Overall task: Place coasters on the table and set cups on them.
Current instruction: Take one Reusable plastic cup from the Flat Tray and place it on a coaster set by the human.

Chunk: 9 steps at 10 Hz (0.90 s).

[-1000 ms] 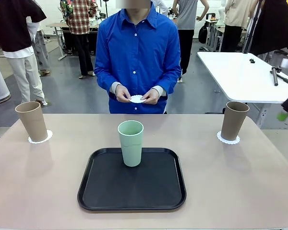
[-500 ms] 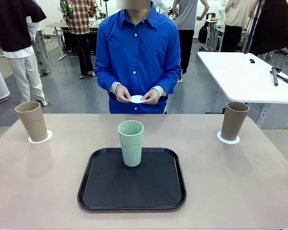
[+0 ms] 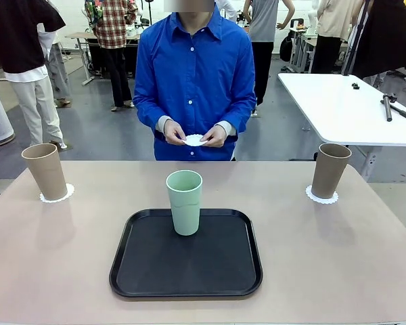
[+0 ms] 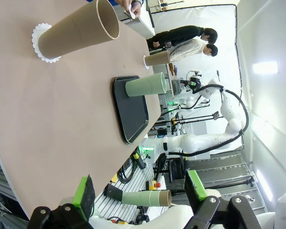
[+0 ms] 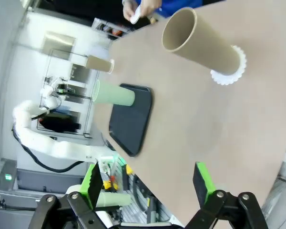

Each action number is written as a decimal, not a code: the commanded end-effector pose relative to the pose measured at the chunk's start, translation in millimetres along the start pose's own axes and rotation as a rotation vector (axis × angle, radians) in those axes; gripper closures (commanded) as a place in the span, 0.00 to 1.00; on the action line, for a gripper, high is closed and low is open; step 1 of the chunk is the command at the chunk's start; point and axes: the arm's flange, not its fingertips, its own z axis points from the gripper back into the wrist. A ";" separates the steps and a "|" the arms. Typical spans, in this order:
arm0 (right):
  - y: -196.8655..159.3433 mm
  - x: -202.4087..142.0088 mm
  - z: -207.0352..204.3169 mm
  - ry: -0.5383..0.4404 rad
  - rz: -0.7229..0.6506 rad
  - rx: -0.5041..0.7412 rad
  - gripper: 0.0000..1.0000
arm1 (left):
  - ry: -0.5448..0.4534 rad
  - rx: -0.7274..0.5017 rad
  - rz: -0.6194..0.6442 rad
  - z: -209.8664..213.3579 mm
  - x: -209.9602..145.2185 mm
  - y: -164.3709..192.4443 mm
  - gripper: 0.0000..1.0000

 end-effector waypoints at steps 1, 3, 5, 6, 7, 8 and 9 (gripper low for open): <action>-20.5 14.1 18.9 0.033 -0.026 0.062 0.00 | -0.003 0.005 0.000 0.5 -1.0 -2.2 0.00; -36.2 17.2 25.5 0.057 -0.030 0.106 0.00 | -0.003 0.005 0.000 0.5 -1.0 -2.2 0.00; -50.7 18.9 30.3 0.033 -0.047 0.121 0.00 | -0.003 0.005 0.000 0.5 -1.0 -2.2 0.00; -56.2 19.5 31.9 0.019 -0.041 0.125 0.00 | -0.003 0.005 0.000 0.5 -1.0 -2.2 0.00; -60.5 20.4 30.5 0.001 -0.038 0.129 0.00 | -0.003 0.005 0.000 0.5 -1.0 -2.2 0.00; -64.8 21.5 28.4 -0.012 -0.031 0.145 0.00 | -0.003 0.005 0.000 0.5 -1.0 -2.2 0.00; -67.9 20.0 29.2 -0.015 -0.011 0.177 0.00 | -0.003 0.005 0.000 0.5 -1.0 -2.2 0.00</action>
